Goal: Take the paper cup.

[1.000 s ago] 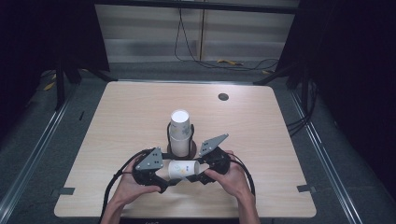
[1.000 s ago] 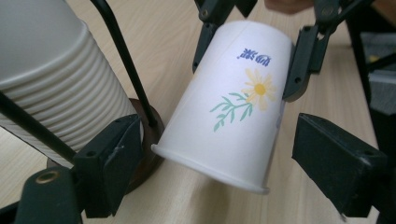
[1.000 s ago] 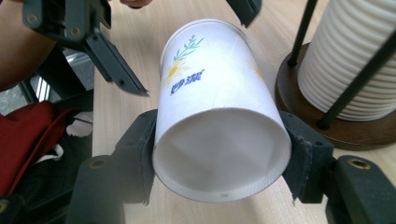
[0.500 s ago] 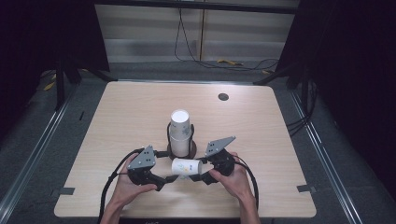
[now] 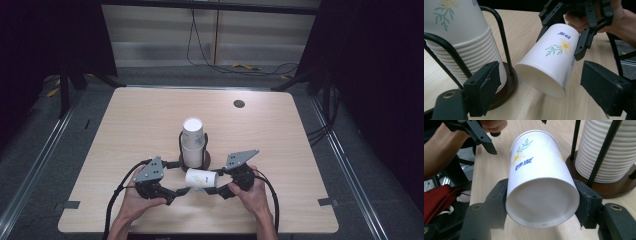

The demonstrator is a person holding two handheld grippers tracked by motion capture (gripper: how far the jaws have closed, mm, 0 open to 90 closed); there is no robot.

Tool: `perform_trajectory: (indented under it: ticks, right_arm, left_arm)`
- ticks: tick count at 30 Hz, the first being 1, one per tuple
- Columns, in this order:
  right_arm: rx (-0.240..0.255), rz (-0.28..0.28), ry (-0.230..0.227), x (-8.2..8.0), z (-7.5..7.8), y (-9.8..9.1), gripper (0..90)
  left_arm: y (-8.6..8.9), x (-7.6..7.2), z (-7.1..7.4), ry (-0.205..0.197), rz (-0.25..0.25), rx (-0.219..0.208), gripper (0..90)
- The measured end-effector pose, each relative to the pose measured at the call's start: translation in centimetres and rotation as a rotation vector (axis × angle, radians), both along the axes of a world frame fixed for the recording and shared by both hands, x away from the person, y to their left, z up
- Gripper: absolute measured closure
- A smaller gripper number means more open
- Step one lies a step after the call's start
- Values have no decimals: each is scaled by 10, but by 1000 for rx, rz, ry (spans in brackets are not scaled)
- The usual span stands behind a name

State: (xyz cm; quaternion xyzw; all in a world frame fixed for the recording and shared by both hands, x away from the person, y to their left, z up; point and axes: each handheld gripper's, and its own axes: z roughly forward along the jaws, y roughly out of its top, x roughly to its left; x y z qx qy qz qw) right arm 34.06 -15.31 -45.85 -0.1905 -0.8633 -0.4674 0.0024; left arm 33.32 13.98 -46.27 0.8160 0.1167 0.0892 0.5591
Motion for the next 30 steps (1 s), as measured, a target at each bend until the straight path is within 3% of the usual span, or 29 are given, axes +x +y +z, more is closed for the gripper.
perform_trajectory:
  ticks: [11, 20, 22, 30]
  right_arm:
    - [113, -3, -24, 0, -6, -7, 369]
    - [158, 7, -24, -2, -13, -6, 368]
    - [190, 11, -20, -2, -14, -7, 368]
    - [231, 12, -20, -3, -19, -8, 368]
  left_arm:
    - [11, -1, -4, 11, 5, -76, 157]
    - [7, -6, -7, -6, -10, -89, 157]
    - [7, -6, -9, -1, -13, -98, 157]
    - [8, -6, -15, 12, 0, -127, 157]
